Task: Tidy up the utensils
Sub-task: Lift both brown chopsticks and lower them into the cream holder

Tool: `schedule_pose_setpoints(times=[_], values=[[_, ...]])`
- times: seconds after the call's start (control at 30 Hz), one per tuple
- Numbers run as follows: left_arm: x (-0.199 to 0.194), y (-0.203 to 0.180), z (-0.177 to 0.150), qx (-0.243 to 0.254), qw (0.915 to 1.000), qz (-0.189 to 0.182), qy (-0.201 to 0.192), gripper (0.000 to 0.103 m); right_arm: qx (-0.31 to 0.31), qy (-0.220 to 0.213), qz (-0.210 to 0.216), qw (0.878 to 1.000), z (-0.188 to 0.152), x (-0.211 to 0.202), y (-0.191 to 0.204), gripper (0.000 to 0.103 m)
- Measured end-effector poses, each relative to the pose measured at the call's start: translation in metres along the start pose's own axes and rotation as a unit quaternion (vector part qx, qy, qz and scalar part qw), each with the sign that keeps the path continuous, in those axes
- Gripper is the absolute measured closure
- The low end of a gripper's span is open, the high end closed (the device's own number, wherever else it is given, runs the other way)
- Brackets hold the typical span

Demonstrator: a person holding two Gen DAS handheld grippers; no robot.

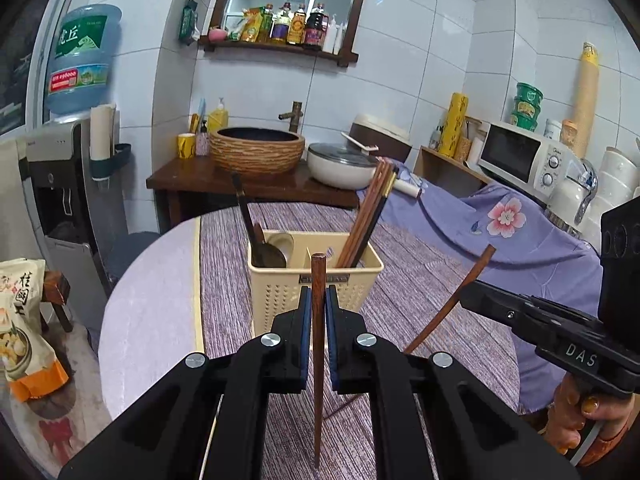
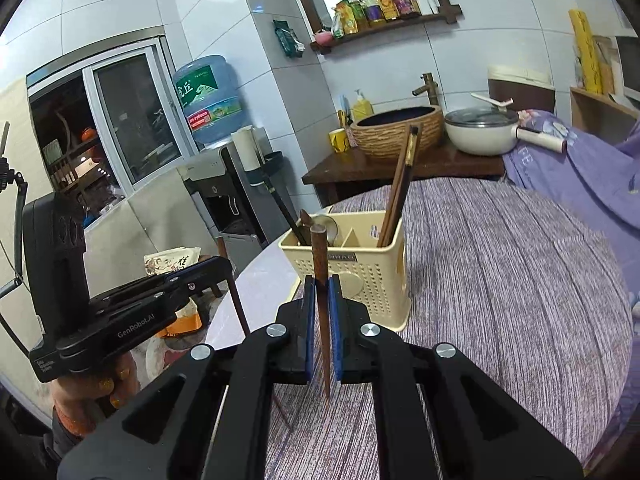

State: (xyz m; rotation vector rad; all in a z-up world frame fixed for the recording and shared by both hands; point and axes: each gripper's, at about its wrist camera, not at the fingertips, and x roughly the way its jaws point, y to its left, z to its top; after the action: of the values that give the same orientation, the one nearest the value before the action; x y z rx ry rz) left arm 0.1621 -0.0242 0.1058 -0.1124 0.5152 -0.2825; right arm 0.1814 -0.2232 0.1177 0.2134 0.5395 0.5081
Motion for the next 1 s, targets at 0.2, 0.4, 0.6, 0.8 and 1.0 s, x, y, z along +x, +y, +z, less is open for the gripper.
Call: schedule_pose_setpoints(times=[0.2,0.4,0.6,0.8,1.0], values=[[-0.007,-0.002,0.019,0.008,0.9998,0.0,-0.019,0.096,-0.027,-0.009,-0.007,1.0,0.022,0.0,0.013,0.096],[-0.011,-0.006,0.041,0.019,0.9992,0.003,-0.034,0.096,-0.047,-0.013,-0.016,0.999,0.051,-0.002,0.02,0.096],[-0.021,-0.016,0.066,0.036,0.9982,-0.007,-0.047,0.096,-0.05,-0.013,-0.011,0.999,0.079,-0.006,0.022,0.096],[-0.037,-0.025,0.096,0.05,0.9953,0.0,-0.083,0.096,-0.055,-0.035,-0.01,0.998,0.112,-0.015,0.028,0.096],[-0.036,-0.026,0.133,0.037,0.9931,0.018,-0.11,0.096,-0.063,-0.065,-0.023,0.996,0.15,-0.018,0.038,0.096]])
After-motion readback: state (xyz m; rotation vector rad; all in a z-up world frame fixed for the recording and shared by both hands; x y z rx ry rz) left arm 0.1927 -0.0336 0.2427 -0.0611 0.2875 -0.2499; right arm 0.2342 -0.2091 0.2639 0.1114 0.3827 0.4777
